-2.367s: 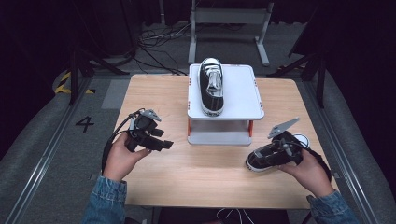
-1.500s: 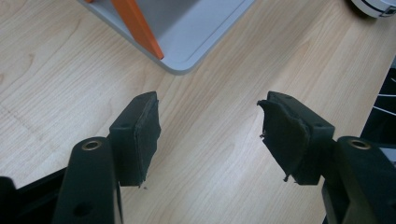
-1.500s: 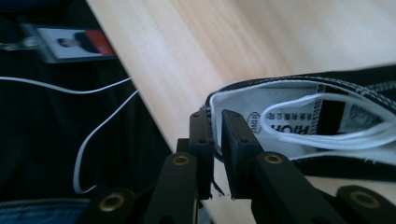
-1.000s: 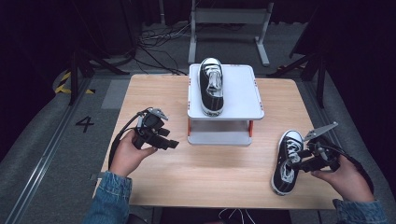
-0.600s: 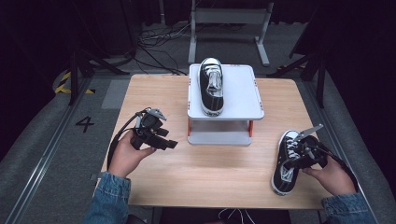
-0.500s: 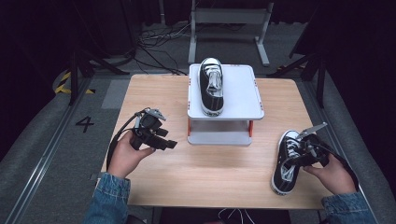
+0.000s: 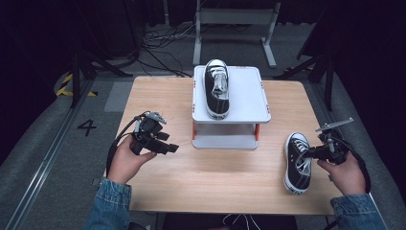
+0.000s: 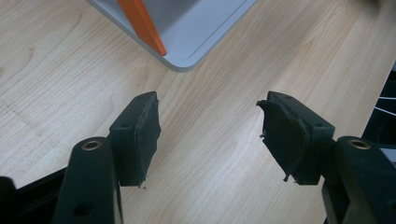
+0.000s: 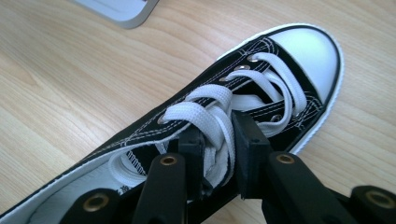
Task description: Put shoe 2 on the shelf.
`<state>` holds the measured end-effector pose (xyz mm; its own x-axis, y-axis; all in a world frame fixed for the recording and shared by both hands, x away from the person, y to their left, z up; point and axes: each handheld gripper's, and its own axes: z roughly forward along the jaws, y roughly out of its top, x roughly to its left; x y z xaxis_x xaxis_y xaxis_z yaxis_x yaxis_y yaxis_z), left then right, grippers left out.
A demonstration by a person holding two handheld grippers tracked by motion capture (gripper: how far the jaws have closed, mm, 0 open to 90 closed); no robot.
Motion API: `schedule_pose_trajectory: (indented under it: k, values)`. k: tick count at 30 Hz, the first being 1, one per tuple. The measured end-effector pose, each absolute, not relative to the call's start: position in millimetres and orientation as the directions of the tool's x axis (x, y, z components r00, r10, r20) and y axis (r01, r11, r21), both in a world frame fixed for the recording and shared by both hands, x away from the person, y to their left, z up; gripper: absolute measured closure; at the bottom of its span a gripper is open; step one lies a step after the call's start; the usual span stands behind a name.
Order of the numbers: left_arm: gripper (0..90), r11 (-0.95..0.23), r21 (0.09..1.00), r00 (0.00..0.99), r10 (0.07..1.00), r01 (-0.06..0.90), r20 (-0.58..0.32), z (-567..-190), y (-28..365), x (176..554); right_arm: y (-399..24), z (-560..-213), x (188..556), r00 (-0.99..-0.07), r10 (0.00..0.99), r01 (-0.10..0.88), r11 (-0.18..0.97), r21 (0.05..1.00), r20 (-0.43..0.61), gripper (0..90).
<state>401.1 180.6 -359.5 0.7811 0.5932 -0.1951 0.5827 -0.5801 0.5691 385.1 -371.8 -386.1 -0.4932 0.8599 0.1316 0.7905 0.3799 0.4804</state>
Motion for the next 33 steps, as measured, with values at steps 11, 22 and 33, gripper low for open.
schedule_pose_trajectory:
  k: [11, 22, 33]
  values:
    - [37.3, -0.577, 0.568, 0.777, 0.600, 0.587, -0.192, -359, 185, 400, -366, -342, 395, -0.538, 0.836, 0.743, 0.408, 0.531, 0.110, 76.0]
    - [37.4, -0.557, 0.567, 0.757, 0.622, 0.607, -0.199, -361, 195, 394, -356, -291, 408, -0.586, 0.809, 0.688, 0.467, 0.556, 0.045, 76.0]
    - [37.1, -0.538, 0.562, 0.737, 0.642, 0.628, -0.210, -364, 204, 389, -332, -243, 436, -0.609, 0.793, 0.625, 0.508, 0.593, -0.037, 76.2]
